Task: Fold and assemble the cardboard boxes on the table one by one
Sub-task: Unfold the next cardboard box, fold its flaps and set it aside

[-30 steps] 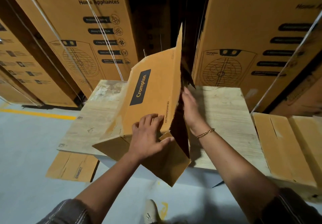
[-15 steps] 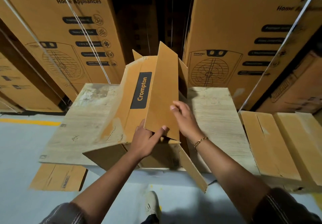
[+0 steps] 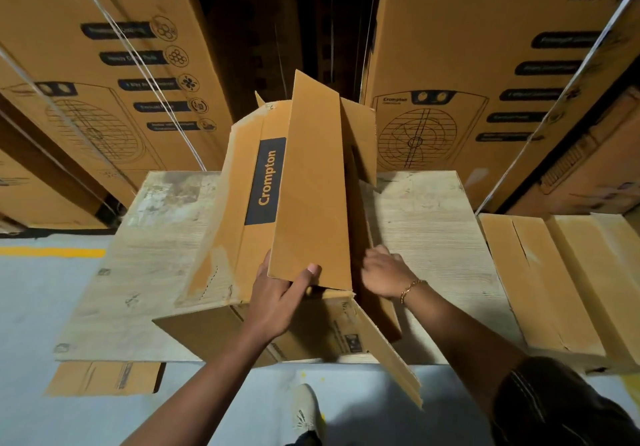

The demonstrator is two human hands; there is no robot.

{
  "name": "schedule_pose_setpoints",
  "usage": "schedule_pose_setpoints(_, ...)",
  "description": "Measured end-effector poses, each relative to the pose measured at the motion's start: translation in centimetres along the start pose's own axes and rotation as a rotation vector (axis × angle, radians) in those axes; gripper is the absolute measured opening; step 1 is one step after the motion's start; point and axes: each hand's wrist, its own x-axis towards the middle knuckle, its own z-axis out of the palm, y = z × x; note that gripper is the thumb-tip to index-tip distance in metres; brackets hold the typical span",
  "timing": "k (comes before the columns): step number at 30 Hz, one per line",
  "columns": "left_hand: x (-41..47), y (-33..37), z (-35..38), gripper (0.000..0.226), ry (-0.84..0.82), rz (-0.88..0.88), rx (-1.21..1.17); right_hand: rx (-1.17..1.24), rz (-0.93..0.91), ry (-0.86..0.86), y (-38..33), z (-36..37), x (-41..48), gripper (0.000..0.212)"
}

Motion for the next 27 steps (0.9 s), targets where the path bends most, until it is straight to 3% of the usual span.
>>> schedule_pose_setpoints(2,0.3,-0.1,0.1,0.088,-0.022,0.009,0.035,-0.242,0.003,0.073,1.4,1.5,0.2,0.038)
schedule_pose_setpoints(4,0.6,-0.1,0.0,0.091,-0.025,0.024,0.073,-0.238,0.064,0.065,3.6,3.8,0.6,0.05)
schedule_pose_setpoints(6,1.0,0.0,-0.2,0.094,-0.021,0.032,0.086,-0.183,0.072,-0.039,6.6,6.8,1.2,0.046)
schedule_pose_setpoints(9,1.7,0.4,0.0,0.084,-0.032,0.048,0.139,0.212,0.209,-0.158,10.7,9.8,1.7,0.049)
schedule_pose_setpoints(11,2.0,1.3,0.8,0.07,-0.058,0.073,0.22,0.435,0.198,-0.172,13.0,11.1,2.6,0.056)
schedule_pose_setpoints(14,2.4,3.2,2.6,0.065,-0.095,0.175,0.438,0.732,0.158,-0.194,10.7,6.4,0.0,0.068)
schedule_pose_setpoints(17,4.6,3.6,3.9,0.062,-0.065,0.21,0.495,1.038,0.05,-0.207,8.7,1.1,-3.3,0.07)
schedule_pose_setpoints(22,10.4,0.5,5.3,0.072,-0.114,0.14,0.587,0.651,-0.078,-0.204,6.1,-2.6,-5.3,0.028)
schedule_pose_setpoints(24,11.9,-0.9,5.5,0.071,-0.181,0.175,0.68,0.445,0.0,-0.003,6.3,-1.1,-3.1,0.032)
schedule_pose_setpoints(27,13.3,-3.6,5.0,0.081,-0.373,0.184,0.86,0.388,0.118,0.228,6.4,1.0,-0.3,0.044)
